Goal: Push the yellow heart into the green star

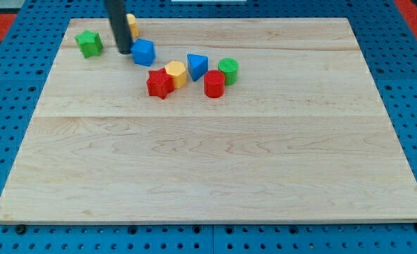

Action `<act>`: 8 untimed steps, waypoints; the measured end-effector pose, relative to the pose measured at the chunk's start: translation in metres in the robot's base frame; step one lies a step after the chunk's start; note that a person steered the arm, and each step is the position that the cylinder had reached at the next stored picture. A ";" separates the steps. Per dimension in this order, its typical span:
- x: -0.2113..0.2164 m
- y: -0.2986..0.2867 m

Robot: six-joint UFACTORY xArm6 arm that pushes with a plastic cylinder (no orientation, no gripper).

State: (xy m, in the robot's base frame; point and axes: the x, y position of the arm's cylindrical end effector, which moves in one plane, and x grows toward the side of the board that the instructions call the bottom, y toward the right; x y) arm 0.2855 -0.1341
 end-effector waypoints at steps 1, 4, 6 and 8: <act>-0.001 0.032; 0.009 0.069; -0.094 0.024; -0.090 -0.034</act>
State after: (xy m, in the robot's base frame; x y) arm 0.1952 -0.1682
